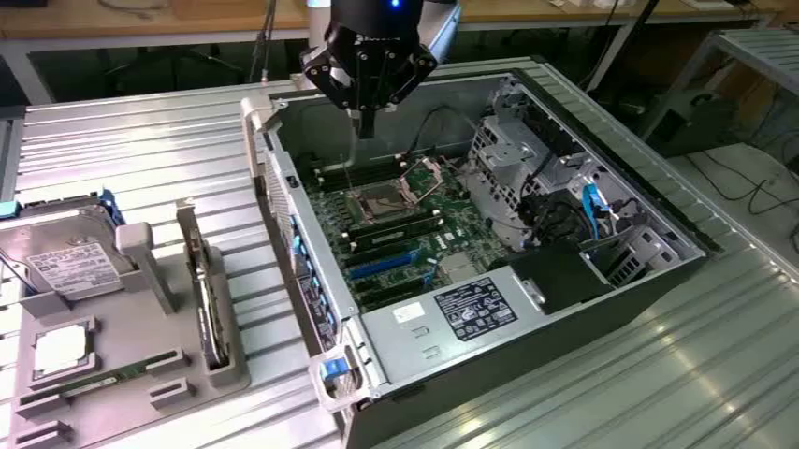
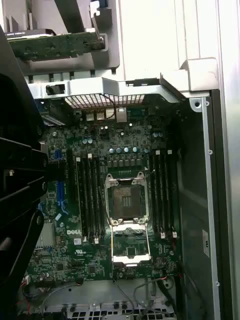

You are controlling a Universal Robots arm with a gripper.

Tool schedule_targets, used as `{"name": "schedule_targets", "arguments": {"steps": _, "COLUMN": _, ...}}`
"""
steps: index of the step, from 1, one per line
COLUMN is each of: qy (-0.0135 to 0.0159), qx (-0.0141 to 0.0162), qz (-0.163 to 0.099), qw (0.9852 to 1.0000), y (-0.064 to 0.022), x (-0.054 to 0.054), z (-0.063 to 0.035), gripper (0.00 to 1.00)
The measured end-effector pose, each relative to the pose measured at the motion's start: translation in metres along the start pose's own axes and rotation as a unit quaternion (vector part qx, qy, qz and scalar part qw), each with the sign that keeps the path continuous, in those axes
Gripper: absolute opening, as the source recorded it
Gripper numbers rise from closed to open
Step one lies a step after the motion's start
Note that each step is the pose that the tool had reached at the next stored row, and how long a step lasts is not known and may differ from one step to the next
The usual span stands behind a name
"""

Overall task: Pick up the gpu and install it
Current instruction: 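Reach for the gpu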

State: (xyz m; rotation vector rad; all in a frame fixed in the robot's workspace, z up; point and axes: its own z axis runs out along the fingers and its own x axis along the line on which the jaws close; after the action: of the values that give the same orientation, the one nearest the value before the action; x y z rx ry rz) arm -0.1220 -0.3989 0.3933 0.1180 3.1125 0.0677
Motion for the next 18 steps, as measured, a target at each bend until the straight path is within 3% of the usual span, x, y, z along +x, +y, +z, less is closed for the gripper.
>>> {"name": "schedule_targets", "arguments": {"steps": 5, "qy": 0.0000, "qx": 0.0000, "qz": 0.000, "qw": 1.0000, "y": -0.0008, "x": 0.010, "z": -0.0003, "gripper": 0.11}}
{"name": "schedule_targets", "arguments": {"steps": 18, "qy": 0.0002, "qx": 0.0000, "qz": 0.000, "qw": 1.0000, "y": -0.0017, "x": 0.022, "z": -0.0006, "gripper": 0.11}}
